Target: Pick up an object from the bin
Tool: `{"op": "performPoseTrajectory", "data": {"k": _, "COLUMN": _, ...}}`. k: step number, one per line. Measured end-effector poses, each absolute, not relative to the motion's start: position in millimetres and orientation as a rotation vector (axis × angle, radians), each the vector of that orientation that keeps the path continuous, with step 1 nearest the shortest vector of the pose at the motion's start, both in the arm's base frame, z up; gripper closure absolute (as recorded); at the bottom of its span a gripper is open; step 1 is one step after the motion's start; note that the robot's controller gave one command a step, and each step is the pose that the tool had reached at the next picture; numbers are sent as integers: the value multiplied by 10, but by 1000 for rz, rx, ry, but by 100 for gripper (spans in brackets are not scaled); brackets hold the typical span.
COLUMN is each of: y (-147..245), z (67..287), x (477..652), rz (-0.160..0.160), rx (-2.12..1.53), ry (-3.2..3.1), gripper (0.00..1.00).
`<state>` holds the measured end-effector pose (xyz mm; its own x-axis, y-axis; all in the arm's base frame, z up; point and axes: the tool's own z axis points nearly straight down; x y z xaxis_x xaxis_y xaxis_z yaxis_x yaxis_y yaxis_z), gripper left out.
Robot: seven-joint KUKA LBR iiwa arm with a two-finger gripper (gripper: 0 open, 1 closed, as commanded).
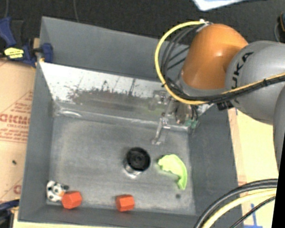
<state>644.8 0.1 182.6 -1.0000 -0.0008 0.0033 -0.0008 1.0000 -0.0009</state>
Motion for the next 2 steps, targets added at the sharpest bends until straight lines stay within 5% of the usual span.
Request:
{"op": "performPoseTrajectory", "data": {"k": 1, "y": 1, "z": 1880, "x": 6461, "rz": 1, "rx": 1, "ry": -3146, "gripper": 0}}
{"op": "performPoseTrajectory", "data": {"k": 2, "y": 117, "z": 720, "x": 5952, "rz": 4, "rx": 41, "ry": -3138, "gripper": 0}}
